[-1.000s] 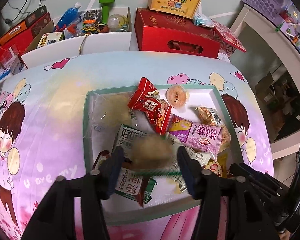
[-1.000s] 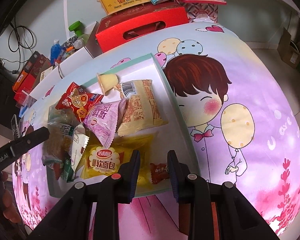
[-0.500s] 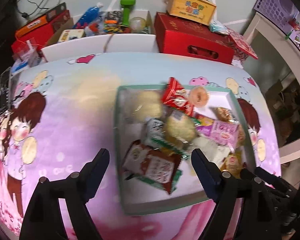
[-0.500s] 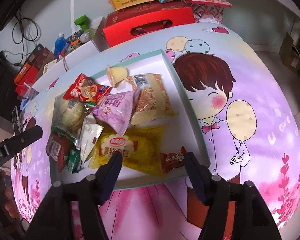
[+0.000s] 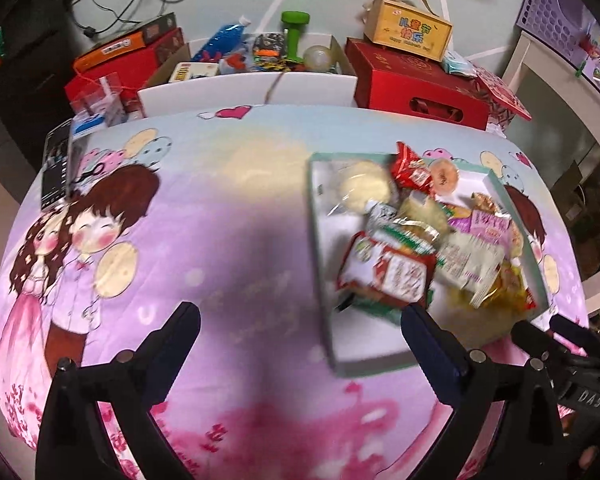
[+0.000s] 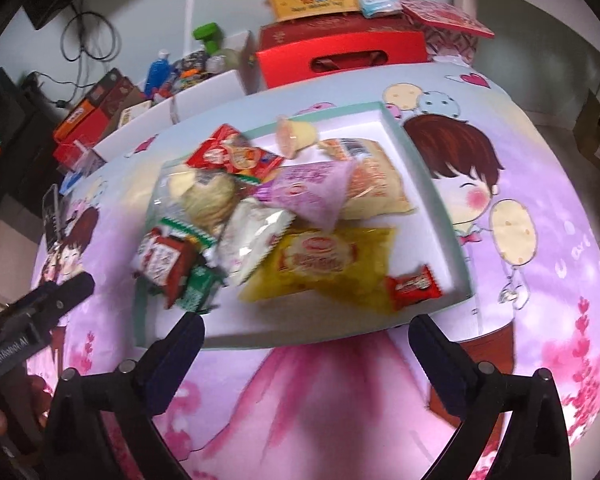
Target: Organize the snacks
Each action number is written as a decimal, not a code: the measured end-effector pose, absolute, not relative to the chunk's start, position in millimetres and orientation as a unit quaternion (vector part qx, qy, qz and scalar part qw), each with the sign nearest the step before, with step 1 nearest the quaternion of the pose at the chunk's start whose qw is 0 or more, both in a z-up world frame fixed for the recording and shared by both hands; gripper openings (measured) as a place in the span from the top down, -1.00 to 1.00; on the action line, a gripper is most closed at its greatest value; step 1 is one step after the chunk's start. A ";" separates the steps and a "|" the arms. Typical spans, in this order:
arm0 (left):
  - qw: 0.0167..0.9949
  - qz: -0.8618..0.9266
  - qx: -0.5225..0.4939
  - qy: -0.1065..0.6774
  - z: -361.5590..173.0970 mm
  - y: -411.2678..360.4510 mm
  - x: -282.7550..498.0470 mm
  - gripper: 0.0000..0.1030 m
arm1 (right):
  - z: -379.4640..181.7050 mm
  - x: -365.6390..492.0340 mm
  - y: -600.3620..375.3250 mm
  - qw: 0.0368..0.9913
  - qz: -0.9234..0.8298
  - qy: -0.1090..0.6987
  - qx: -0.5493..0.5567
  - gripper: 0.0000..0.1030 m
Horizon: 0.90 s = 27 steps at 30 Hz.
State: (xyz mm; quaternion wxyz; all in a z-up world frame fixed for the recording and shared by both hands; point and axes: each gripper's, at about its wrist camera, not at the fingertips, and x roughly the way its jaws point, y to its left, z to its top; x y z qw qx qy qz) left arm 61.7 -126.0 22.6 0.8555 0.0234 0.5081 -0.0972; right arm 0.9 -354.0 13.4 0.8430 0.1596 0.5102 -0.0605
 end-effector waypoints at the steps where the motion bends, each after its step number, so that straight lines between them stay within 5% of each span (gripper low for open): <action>1: 0.858 -0.091 0.026 0.504 20.9 -119.4 56.7 -0.95 | 13.5 -1.1 -347.9 0.845 -0.055 0.506 0.160 -1.00; 27: 0.877 -0.012 0.068 0.475 -14.2 -41.6 -5.1 -0.95 | -24.9 -44.4 -239.4 0.885 -0.057 0.451 0.105 -1.00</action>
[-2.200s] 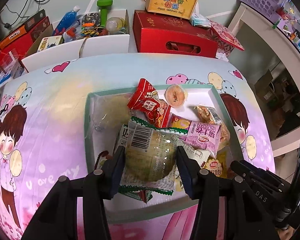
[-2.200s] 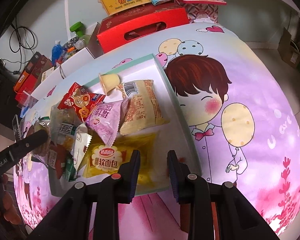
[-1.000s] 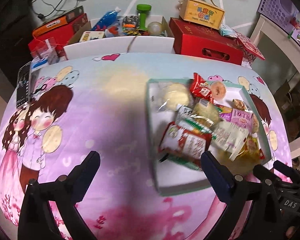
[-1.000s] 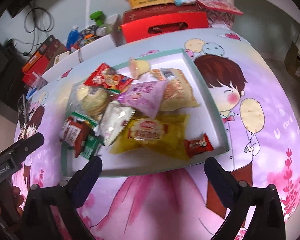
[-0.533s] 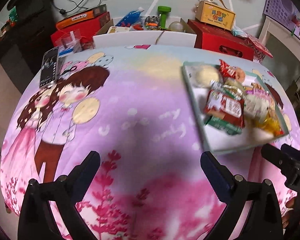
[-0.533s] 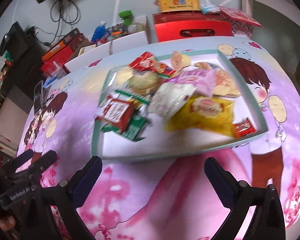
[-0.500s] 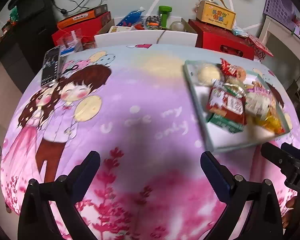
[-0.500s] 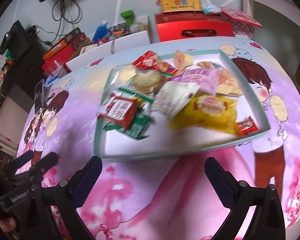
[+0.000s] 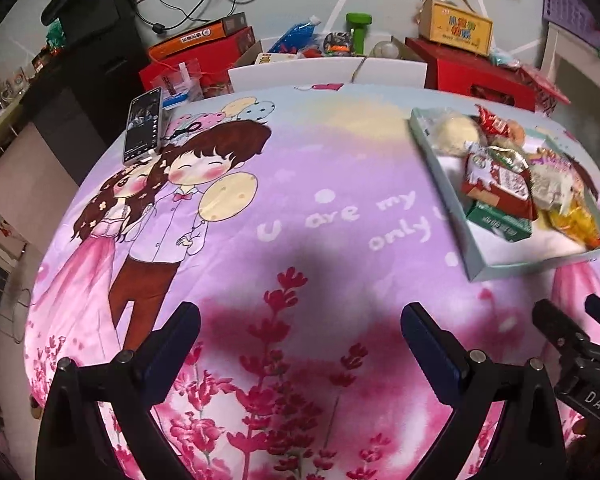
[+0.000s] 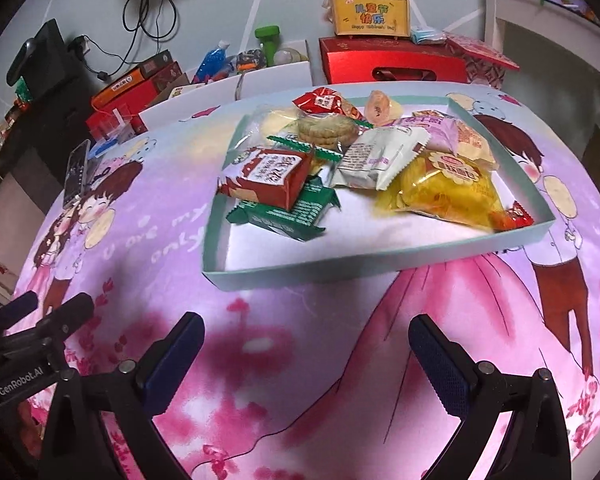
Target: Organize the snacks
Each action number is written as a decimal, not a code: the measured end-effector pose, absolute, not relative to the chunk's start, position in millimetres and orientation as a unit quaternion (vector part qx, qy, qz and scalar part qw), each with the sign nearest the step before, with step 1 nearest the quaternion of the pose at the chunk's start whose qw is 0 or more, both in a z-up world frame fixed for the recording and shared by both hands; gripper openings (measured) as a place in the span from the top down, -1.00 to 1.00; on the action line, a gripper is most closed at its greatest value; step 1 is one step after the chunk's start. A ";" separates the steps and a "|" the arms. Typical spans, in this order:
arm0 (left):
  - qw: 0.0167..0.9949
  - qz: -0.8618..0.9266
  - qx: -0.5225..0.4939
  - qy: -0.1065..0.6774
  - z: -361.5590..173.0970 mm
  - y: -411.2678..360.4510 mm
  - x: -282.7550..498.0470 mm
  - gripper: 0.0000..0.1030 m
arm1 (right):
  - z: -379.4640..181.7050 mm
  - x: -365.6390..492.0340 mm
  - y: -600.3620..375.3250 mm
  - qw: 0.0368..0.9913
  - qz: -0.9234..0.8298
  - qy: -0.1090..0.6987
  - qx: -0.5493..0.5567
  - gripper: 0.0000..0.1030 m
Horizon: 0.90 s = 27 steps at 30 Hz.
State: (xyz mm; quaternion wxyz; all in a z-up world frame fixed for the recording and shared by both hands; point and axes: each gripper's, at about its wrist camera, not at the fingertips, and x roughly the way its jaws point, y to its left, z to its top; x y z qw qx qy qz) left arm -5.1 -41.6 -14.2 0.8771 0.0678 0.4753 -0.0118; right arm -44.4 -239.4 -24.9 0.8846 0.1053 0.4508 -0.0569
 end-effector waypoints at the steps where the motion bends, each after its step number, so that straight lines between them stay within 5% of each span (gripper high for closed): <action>1: 0.877 -0.013 0.068 0.475 -14.3 -41.5 -5.4 -0.95 | -26.0 -45.2 -239.7 0.884 -0.061 0.451 0.106 -1.00; 27: 0.875 -0.031 0.061 0.480 -21.2 -43.2 -4.2 -0.95 | -15.7 -56.6 -235.8 0.899 -0.098 0.421 0.071 -1.00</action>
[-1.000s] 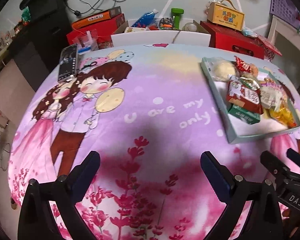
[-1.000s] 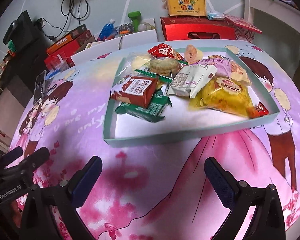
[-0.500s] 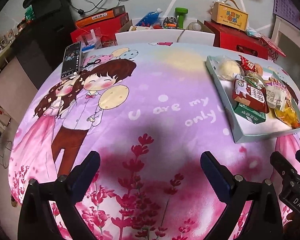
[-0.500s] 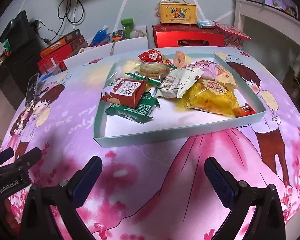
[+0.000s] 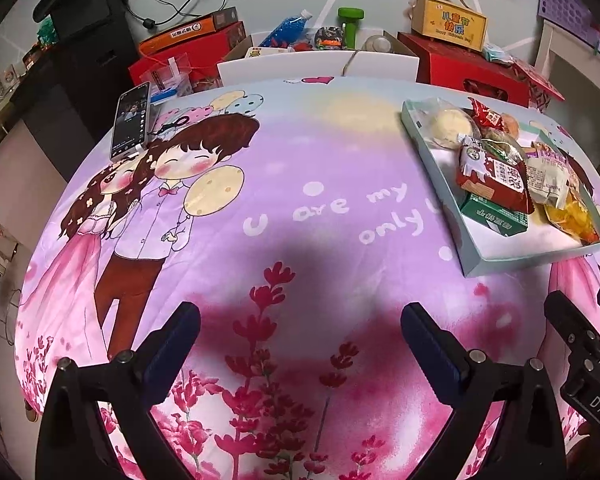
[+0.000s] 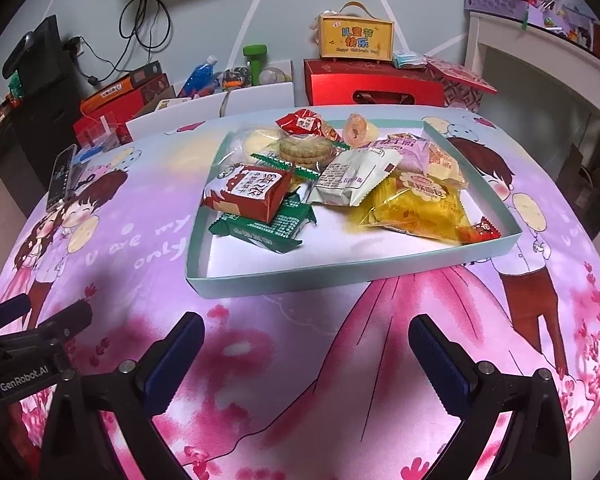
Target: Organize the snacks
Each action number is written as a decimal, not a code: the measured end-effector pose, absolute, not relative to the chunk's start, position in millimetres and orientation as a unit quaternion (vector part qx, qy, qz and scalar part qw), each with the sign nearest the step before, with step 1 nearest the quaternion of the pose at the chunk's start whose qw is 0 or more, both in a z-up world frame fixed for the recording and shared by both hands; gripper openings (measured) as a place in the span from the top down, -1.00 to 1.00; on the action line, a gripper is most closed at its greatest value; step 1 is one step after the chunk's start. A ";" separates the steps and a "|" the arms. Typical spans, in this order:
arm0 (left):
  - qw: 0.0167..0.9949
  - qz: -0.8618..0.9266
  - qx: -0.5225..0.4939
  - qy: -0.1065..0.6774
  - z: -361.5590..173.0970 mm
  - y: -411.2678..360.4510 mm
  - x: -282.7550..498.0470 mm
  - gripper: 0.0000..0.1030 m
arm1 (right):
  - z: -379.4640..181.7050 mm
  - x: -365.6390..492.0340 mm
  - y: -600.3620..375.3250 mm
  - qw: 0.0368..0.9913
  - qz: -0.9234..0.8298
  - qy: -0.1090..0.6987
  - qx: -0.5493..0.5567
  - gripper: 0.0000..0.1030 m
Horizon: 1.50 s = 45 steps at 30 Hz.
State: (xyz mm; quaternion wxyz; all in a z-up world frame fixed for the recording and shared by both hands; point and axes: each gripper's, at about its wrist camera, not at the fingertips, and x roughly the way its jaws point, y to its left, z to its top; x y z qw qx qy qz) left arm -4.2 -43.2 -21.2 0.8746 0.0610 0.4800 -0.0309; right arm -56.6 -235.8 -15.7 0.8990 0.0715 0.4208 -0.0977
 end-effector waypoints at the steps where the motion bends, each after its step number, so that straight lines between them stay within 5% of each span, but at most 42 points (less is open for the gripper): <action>1: 0.875 -0.031 0.062 0.479 -20.6 -43.4 -4.8 -0.95 | -15.5 -56.8 -236.1 0.899 -0.098 0.421 0.071 -1.00; 45: 0.881 -0.028 0.070 0.467 -16.2 -44.9 -7.7 -0.95 | -14.4 -59.3 -238.8 0.898 -0.106 0.421 0.073 -1.00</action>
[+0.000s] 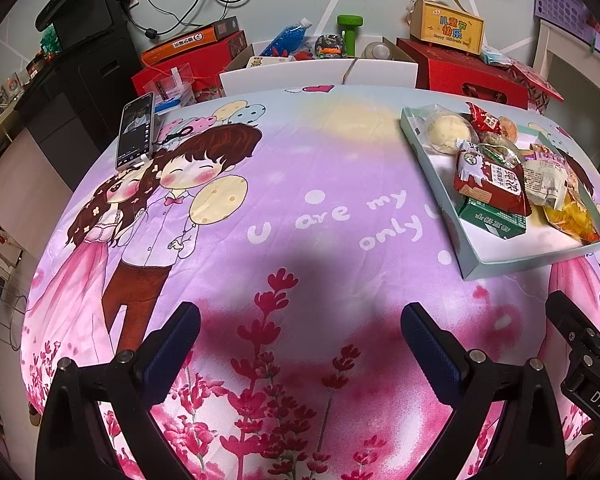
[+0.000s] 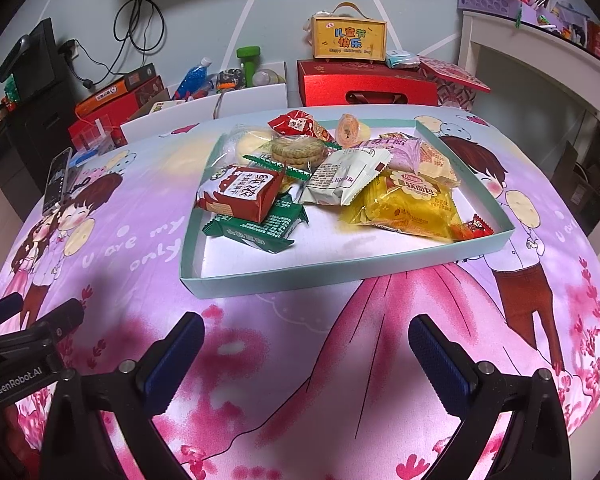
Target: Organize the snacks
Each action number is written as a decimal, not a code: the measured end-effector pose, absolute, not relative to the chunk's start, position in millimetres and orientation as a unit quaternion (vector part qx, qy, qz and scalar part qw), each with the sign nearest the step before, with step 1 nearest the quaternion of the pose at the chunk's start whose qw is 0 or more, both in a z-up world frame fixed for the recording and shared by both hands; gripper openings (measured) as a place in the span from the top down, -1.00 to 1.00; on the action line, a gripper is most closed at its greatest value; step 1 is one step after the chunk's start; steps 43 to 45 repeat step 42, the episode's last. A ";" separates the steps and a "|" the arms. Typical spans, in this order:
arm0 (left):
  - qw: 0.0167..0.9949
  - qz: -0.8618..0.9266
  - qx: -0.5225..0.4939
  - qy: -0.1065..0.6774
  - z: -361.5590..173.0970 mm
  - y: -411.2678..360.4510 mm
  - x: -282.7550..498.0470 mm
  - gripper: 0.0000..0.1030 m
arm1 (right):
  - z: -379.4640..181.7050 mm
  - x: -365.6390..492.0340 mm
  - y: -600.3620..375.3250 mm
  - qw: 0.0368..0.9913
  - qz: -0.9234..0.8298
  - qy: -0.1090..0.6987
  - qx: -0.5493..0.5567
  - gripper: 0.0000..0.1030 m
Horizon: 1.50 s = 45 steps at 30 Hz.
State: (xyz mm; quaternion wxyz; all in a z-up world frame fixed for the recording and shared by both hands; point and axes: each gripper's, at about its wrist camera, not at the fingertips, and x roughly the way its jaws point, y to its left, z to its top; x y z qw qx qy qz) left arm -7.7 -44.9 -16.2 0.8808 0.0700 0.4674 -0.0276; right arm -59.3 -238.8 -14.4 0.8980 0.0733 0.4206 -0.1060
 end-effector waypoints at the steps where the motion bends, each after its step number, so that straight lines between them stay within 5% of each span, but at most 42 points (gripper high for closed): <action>1: 0.881 -0.028 0.070 0.467 -16.3 -44.8 -7.7 -0.95 | -14.2 -59.4 -238.8 0.898 -0.106 0.421 0.073 -1.00; 45: 0.884 -0.027 0.078 0.461 -15.1 -45.8 -9.5 -0.95 | -15.0 -59.7 -237.3 0.899 -0.106 0.419 0.074 -1.00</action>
